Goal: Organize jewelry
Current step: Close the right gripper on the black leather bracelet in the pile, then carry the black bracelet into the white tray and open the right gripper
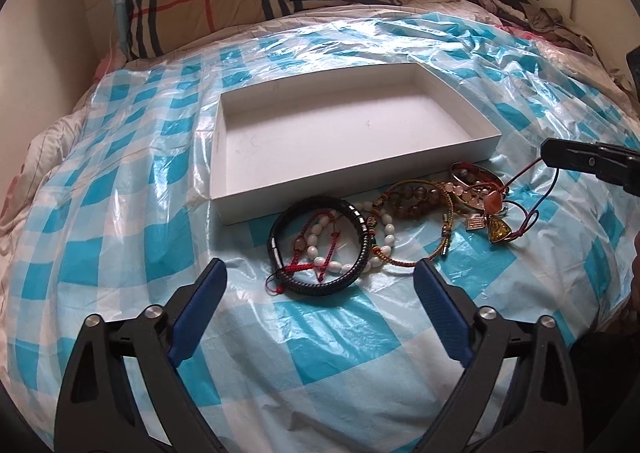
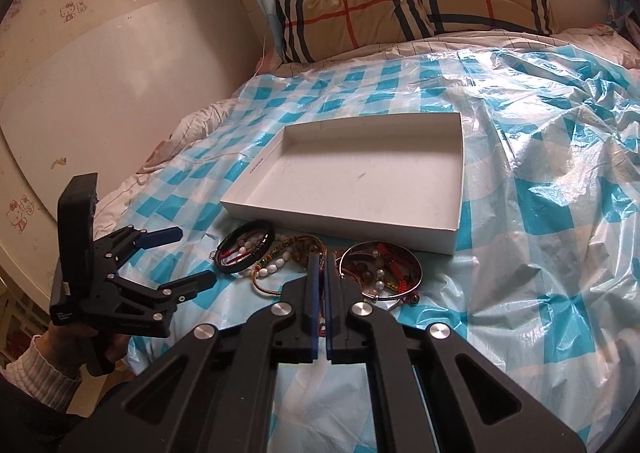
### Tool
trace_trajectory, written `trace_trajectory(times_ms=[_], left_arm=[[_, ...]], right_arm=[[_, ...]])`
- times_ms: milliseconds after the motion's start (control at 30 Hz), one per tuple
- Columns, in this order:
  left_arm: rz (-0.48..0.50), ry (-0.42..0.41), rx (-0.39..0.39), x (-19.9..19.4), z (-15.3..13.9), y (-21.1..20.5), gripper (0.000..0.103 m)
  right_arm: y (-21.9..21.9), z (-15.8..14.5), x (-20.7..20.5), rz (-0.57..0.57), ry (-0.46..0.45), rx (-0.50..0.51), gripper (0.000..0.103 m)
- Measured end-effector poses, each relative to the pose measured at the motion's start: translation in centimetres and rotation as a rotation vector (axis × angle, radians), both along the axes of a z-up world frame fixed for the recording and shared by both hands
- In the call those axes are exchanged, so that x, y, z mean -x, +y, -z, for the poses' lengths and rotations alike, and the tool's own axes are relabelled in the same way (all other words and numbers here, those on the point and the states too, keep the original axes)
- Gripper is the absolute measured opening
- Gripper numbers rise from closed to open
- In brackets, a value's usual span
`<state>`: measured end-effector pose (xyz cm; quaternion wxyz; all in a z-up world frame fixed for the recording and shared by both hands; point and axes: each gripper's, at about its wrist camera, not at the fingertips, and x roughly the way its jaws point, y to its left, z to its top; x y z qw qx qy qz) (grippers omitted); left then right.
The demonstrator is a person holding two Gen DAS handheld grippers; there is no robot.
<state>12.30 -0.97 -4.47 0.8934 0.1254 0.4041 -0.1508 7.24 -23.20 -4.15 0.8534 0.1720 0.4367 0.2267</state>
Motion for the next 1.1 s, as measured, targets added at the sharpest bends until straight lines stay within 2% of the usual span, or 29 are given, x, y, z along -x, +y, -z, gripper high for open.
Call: trace_trajectory(times_ms=[133,200,267,300,400,500,633,833,1100], left_arm=[[0.078,-0.043,-0.156,-0.5,1.3,-3.4,0.054],[0.11,-0.022,-0.193,-1.1,2.4,-4.3,0.044],[0.118,0.024,-0.142,-1.9,3.1,-4.3,0.03],[0.113,0.048,-0.1,-2.3,3.2,-4.1,0.02],[0.084,0.111,-0.012,-3.3,3.1,-3.4,0.008],[0.047,0.164,0.127,-3.7,2.1,-1.6,0.008],[0.028,0.161,0.208,-2.6,0.2,0.1,0.008],[0.014,0.129,0.289,-0.8,-3.5,2.1,0.008],[0.019,0.053,0.309,0.5,-7.1,1.9,0.008]], right_arm=[[-0.7,0.0,0.2,0.017,0.013,-0.036,0.003],[-1.0,0.1,0.3,0.024,0.018,-0.045,0.003],[-1.1,0.1,0.4,0.028,0.02,-0.049,0.003],[-1.1,0.1,0.4,0.029,0.022,-0.049,0.003],[-1.2,0.1,0.6,0.031,0.024,-0.055,0.003],[-1.2,-0.4,1.0,0.032,0.016,-0.062,0.003],[-1.0,-1.1,1.4,0.028,0.005,-0.069,0.003],[-0.9,-2.8,2.1,0.026,-0.028,-0.082,0.003],[-1.4,-4.8,1.8,0.026,-0.064,-0.075,0.003]])
